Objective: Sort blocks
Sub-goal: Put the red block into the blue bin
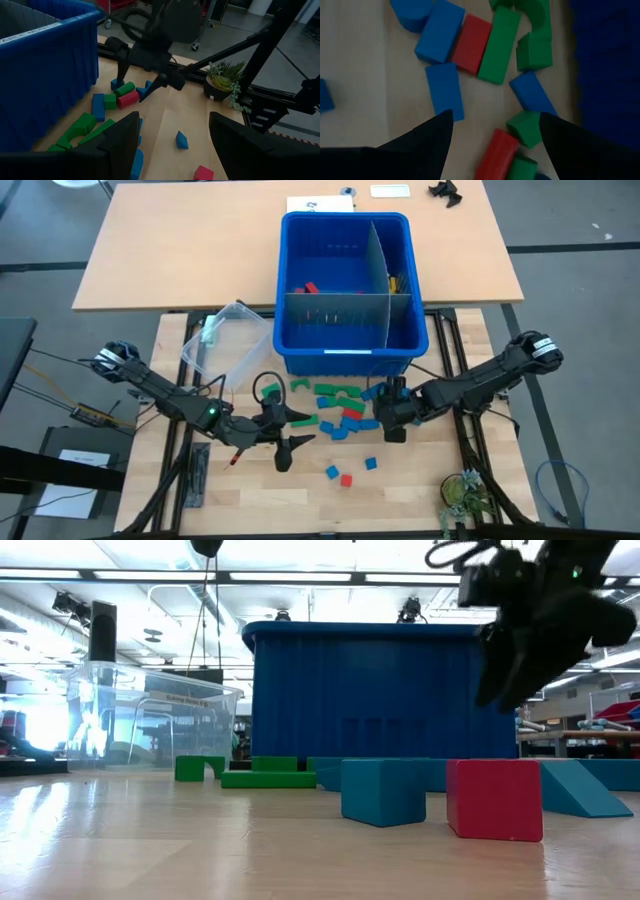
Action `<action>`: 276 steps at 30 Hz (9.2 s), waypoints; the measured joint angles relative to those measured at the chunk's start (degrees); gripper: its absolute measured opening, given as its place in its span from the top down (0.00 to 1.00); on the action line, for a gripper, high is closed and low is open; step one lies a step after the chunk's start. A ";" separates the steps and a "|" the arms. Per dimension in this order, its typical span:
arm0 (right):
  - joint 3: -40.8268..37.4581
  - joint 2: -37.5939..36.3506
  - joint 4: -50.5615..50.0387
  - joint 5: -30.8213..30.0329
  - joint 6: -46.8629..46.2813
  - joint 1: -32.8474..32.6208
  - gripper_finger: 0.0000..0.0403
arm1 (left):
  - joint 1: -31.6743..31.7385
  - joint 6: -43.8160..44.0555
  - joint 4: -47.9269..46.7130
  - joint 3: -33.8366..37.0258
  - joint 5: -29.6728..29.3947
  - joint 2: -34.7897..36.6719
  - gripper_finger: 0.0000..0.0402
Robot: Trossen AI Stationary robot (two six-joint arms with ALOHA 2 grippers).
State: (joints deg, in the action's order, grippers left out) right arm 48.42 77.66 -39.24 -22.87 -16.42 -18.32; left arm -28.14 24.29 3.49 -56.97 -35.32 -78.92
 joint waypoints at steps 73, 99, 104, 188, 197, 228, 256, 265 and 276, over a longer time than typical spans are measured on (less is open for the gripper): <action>-19.27 -0.01 13.17 7.77 -15.53 10.57 0.43 | 0.01 0.00 0.03 -0.02 0.00 0.00 0.38; 8.71 -4.09 -8.28 9.11 -12.61 -0.98 0.69 | 0.00 0.00 0.04 0.00 -0.01 0.01 0.38; 20.53 -4.22 -7.39 3.74 -6.62 1.09 0.69 | 0.01 0.00 0.04 -0.01 0.00 0.01 0.38; 15.33 21.31 3.41 2.46 1.91 -3.59 0.27 | 0.02 0.00 0.04 0.00 -0.01 0.01 0.38; 15.35 26.92 9.01 10.29 1.49 -1.34 0.27 | 0.02 0.00 0.02 -0.02 -0.01 -0.01 0.38; 15.55 27.98 9.15 10.92 0.19 5.41 0.28 | 0.00 0.00 0.01 -0.02 0.00 0.01 0.38; 14.44 28.86 12.06 14.95 1.55 3.81 0.37 | 0.02 0.00 0.10 -0.01 0.00 0.00 0.38; 14.40 28.26 12.04 16.08 1.53 3.76 0.69 | 0.02 0.00 0.02 -0.02 -0.01 0.01 0.38; 24.71 19.46 2.76 15.73 1.53 0.28 0.69 | 0.01 0.00 0.02 -0.01 0.00 0.00 0.38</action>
State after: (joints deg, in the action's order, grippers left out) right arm 73.13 97.12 -36.48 -7.13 -14.89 -18.03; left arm -28.13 24.29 3.51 -56.98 -35.32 -78.92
